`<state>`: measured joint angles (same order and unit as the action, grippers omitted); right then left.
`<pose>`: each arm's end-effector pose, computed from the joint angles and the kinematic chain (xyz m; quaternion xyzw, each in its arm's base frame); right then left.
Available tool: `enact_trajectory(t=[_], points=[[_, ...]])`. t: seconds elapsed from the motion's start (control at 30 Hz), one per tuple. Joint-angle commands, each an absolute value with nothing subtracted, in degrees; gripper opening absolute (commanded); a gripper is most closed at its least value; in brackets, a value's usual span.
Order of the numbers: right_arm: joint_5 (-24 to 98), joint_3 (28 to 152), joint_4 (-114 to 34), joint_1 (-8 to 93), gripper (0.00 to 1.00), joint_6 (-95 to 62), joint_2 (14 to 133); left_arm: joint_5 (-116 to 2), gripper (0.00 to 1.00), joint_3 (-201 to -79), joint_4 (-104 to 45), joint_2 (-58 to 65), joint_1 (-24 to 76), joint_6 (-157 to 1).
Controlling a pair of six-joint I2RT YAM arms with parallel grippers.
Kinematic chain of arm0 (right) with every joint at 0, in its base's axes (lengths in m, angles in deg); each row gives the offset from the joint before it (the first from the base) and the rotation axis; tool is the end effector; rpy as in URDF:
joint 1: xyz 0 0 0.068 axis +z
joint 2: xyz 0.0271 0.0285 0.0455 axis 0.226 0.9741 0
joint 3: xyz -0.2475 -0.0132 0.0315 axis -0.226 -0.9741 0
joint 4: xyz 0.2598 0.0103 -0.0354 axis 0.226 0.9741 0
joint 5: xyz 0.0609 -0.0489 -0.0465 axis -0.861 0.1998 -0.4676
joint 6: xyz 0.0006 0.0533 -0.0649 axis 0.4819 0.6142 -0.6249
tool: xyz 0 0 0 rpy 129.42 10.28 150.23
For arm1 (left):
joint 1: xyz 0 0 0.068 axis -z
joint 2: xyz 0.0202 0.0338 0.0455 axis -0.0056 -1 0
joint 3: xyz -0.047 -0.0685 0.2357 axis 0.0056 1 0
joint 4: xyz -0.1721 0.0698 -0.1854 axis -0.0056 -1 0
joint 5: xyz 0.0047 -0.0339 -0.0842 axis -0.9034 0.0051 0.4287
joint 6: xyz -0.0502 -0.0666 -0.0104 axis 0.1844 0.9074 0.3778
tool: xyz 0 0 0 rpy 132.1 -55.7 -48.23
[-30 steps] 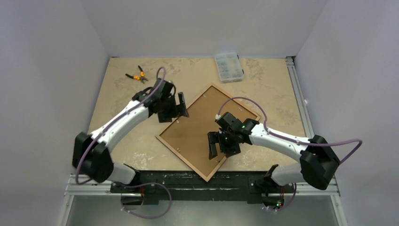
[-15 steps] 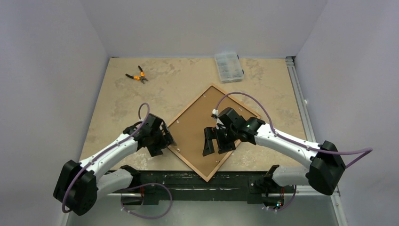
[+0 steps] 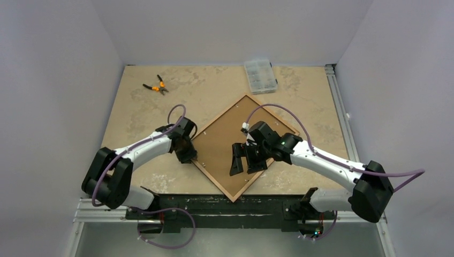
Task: Put the photo into the frame
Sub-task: Adjust the photo frame at the center of the board.
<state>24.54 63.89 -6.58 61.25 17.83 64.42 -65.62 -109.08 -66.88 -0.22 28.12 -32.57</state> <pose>0.1647 0.2227 0.1855 -0.1074 0.9365 0.3230 0.0840 0.2180 -0.1175 0.1046 -0.2419 0.9595 -0.0954 0.1083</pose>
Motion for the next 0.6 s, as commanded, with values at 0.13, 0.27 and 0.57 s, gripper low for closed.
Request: enact_trajectory(t=[0.13,0.27,0.57], points=[[24.3,64.6,-7.2,55.5,0.88,14.6,64.4,-65.8,0.1,-121.8,-65.0,-11.2,23.4,-52.7],[24.3,65.3,-3.8,47.2,0.88,9.7,64.1,-66.2,0.0,-128.2,-67.9,-16.1,22.7,-60.2],[35.4,70.6,3.1,29.0,0.89,0.4,66.2,-65.6,0.0,-130.3,-66.0,-16.0,21.8,-68.5]])
